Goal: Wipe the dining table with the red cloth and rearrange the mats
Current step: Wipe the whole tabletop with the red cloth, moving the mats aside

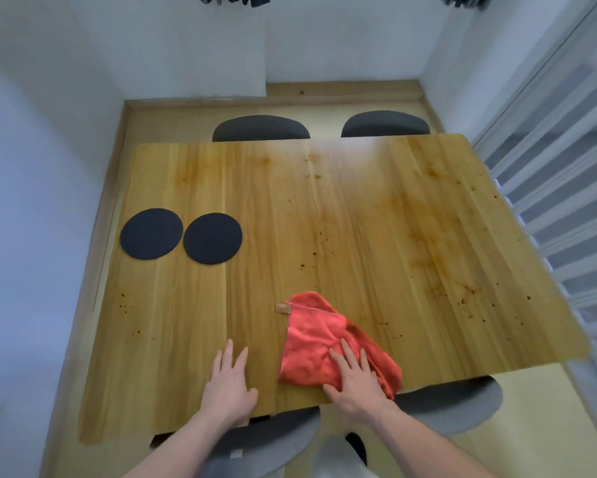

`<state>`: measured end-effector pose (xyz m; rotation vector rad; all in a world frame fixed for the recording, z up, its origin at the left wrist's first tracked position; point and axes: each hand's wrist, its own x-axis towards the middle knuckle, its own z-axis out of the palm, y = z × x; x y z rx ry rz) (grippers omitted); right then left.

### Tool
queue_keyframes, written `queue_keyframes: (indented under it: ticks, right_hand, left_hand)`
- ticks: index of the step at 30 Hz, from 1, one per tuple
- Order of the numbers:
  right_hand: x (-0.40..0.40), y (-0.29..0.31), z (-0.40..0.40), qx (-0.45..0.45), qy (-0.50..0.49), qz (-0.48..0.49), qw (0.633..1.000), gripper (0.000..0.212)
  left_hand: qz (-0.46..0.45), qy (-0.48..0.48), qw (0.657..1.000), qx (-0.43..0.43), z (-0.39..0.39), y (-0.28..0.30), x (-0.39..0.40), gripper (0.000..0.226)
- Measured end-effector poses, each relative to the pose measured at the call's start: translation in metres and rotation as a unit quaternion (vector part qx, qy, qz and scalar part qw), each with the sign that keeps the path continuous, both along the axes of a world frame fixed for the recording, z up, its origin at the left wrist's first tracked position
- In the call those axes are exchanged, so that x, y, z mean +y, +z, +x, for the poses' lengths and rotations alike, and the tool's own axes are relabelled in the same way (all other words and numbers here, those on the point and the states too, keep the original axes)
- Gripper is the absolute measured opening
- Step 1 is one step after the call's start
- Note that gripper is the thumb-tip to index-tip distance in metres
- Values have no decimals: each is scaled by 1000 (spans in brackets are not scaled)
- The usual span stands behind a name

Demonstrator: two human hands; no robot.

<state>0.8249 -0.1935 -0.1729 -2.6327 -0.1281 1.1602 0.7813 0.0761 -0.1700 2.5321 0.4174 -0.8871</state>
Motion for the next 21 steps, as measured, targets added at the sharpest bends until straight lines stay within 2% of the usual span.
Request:
queue_keyframes:
  ticks: [3, 6, 10, 16, 21]
  right_hand:
    - [-19, -7, 11, -19, -4, -1, 1000, 77]
    - [-29, -18, 17, -43, 20, -8, 999, 76]
    - [-35, -35, 15, -76, 62, -18, 995, 81]
    - [-48, -53, 16, -89, 99, -5, 991, 90]
    - [-48, -54, 14, -110, 91, 26, 989, 89]
  left_hand:
    - [3, 64, 998, -23, 20, -10, -44, 84]
    - [53, 122, 990, -37, 30, -28, -84, 85]
    - [105, 190, 970, -111, 28, -58, -108, 80]
    - [159, 226, 944, -182, 26, -85, -125, 77]
    - [182, 235, 931, -212, 25, -91, -124, 76]
